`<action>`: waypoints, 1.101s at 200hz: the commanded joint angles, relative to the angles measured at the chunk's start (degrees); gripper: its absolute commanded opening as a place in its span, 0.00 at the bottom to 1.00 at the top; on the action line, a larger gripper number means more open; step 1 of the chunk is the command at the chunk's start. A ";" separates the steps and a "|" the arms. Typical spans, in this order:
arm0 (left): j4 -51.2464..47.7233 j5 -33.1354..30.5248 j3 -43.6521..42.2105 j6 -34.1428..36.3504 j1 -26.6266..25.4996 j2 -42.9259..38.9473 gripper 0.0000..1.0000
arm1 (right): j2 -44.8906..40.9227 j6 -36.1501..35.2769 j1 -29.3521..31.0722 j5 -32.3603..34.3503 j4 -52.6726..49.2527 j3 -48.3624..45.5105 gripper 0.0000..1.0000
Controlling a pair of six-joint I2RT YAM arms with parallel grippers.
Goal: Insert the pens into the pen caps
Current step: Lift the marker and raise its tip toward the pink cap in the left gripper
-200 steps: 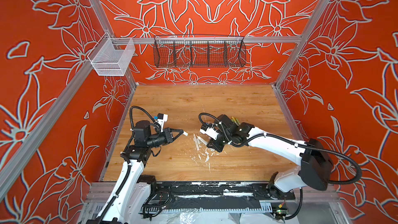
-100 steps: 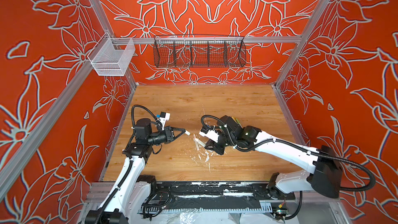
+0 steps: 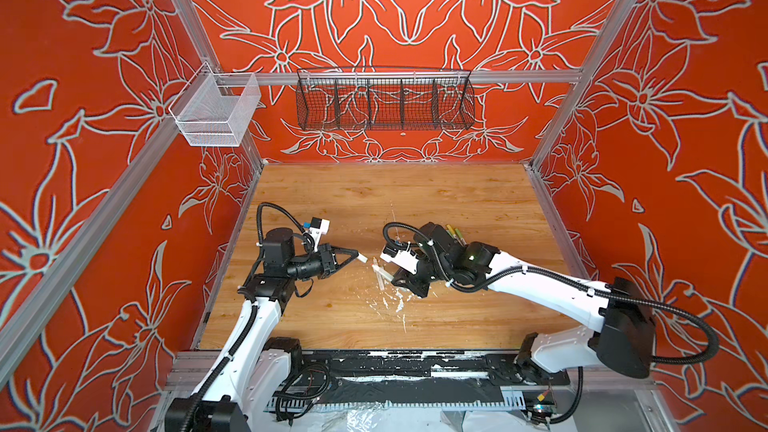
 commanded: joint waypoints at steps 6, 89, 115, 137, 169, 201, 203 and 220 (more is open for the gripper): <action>-1.06 -0.74 0.54 1.31 -0.63 -0.17 0.00 | 1.33 -0.68 0.64 1.36 0.18 2.72 0.05; -2.58 -1.83 1.06 2.16 -0.60 -0.18 0.00 | 3.80 -0.72 1.00 2.34 -0.65 4.42 0.04; -3.46 -3.15 1.20 2.65 -0.15 -1.02 0.00 | 3.80 -0.60 1.01 2.28 -0.72 4.15 0.04; -3.59 -3.32 1.24 2.67 0.40 -1.31 0.00 | 3.88 -0.58 1.10 2.18 -0.82 4.23 0.04; -3.56 -3.77 1.13 2.61 0.85 -1.81 0.00 | 4.48 -0.68 1.08 1.96 -1.01 4.50 0.04; -3.69 -4.13 1.01 2.42 1.24 -2.37 0.00 | 4.85 -0.61 1.08 1.79 -0.92 4.45 0.04; -3.72 -4.08 1.01 2.43 1.25 -2.37 0.00 | 4.90 -0.59 1.08 1.75 -0.95 4.49 0.04; -3.40 -3.69 1.12 2.34 1.39 -2.23 0.00 | 5.09 -0.42 1.08 2.04 -0.85 4.50 0.04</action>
